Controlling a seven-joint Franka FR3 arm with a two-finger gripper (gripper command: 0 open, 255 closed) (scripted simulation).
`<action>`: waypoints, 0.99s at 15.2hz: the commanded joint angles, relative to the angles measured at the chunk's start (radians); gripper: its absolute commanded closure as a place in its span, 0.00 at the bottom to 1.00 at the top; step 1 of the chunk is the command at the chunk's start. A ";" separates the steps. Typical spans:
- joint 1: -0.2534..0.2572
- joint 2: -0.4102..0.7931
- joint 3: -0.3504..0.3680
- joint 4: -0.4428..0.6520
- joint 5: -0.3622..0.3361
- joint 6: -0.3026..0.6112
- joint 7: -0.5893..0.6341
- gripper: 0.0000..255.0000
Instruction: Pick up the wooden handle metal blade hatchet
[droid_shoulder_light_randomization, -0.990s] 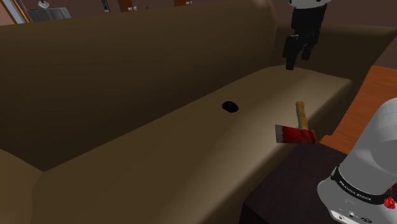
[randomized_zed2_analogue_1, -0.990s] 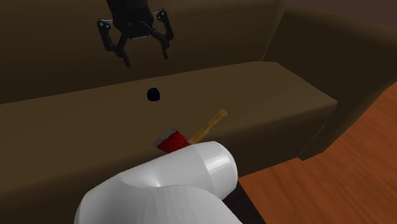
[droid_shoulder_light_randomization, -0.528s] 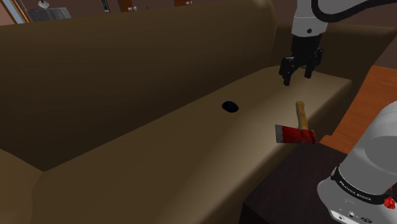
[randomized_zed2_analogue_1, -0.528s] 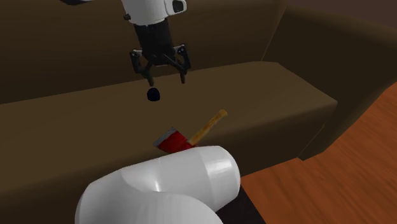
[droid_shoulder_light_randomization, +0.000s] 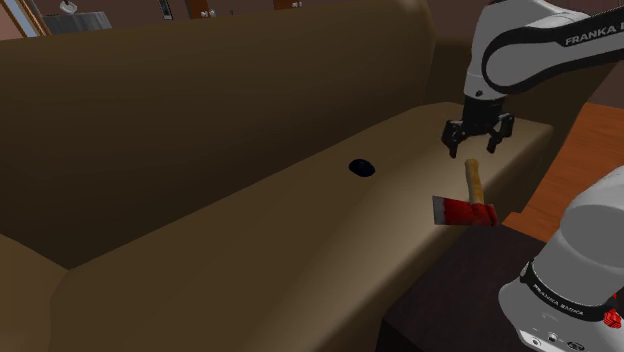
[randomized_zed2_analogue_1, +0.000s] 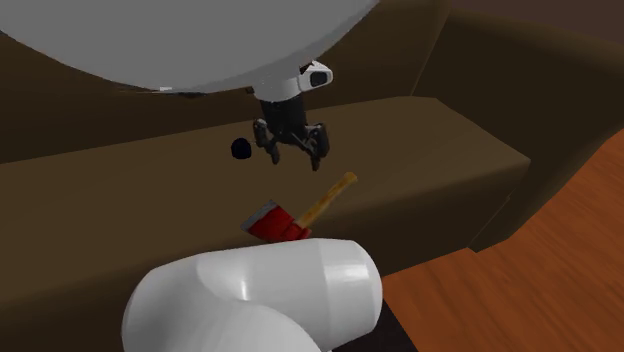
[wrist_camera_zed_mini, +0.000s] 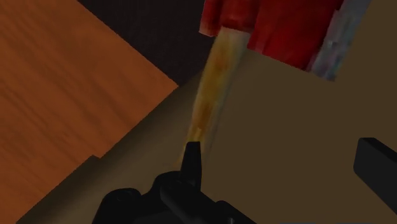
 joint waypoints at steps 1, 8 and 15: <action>-0.047 0.002 -0.007 -0.057 -0.017 0.065 0.064 0.00; -0.182 0.089 -0.029 -0.187 -0.075 0.294 0.230 0.00; -0.197 0.192 -0.034 -0.229 -0.105 0.437 0.253 0.00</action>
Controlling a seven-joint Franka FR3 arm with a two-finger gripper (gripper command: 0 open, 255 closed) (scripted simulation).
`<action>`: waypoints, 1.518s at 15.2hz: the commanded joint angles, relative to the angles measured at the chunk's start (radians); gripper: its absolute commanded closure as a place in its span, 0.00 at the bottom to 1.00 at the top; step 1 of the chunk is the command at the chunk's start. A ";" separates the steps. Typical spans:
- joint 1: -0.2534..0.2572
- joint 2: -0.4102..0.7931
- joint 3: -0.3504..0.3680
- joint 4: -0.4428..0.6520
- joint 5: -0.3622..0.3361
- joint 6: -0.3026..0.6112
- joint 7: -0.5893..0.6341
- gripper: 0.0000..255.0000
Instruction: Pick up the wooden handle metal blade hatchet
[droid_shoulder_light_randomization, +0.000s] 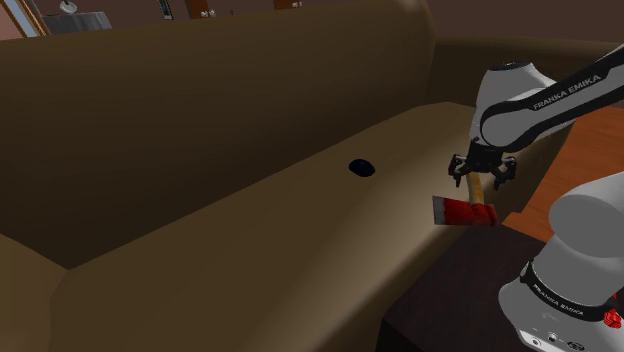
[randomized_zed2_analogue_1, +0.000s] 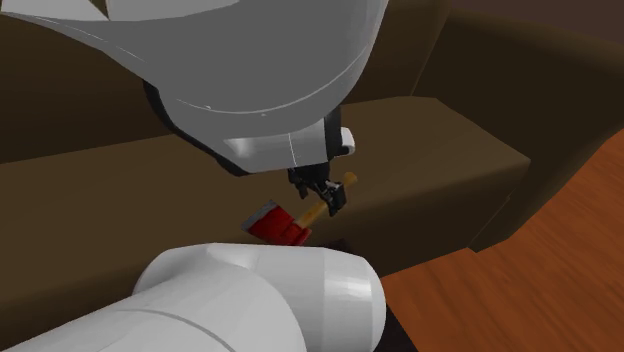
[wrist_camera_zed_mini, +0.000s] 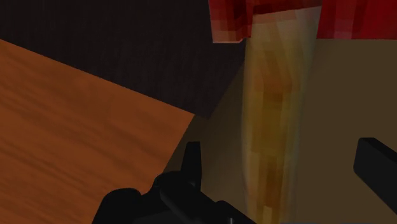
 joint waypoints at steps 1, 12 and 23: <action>-0.002 0.008 0.000 -0.005 -0.003 0.014 0.003 0.00; 0.001 -0.010 0.000 0.000 0.002 -0.009 -0.001 1.00; 0.023 -0.158 0.012 0.081 0.047 -0.236 -0.035 1.00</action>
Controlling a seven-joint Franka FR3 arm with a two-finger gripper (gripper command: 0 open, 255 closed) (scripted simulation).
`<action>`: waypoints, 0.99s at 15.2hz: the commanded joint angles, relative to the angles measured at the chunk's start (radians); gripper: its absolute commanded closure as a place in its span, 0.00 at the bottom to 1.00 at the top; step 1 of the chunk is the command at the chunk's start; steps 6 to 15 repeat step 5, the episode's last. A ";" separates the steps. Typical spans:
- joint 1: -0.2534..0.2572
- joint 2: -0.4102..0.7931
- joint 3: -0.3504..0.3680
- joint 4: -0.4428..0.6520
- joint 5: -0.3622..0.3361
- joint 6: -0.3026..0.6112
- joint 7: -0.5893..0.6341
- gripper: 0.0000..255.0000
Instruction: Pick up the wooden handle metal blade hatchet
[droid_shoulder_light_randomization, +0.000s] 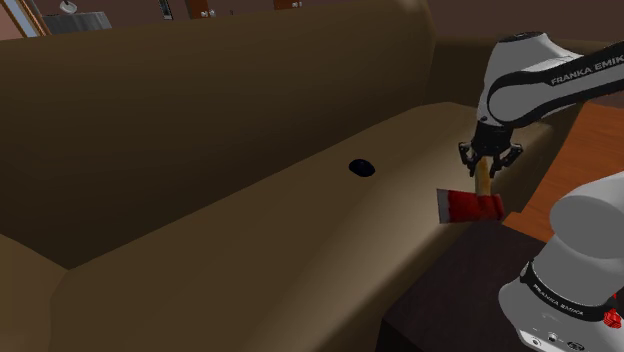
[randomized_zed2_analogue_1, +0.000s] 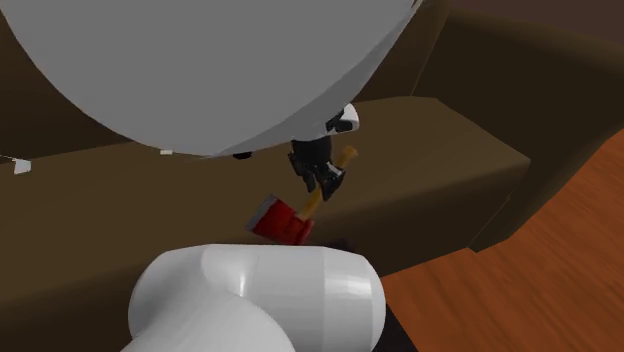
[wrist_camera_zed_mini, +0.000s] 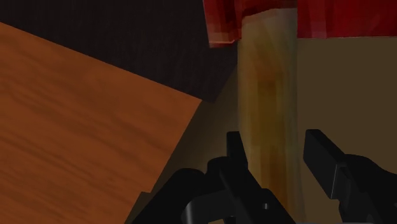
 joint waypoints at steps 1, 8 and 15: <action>0.005 -0.024 0.004 0.021 0.009 -0.045 -0.005 1.00; 0.008 -0.043 0.008 0.041 0.016 -0.084 -0.010 1.00; 0.008 -0.043 0.008 0.041 0.016 -0.084 -0.010 1.00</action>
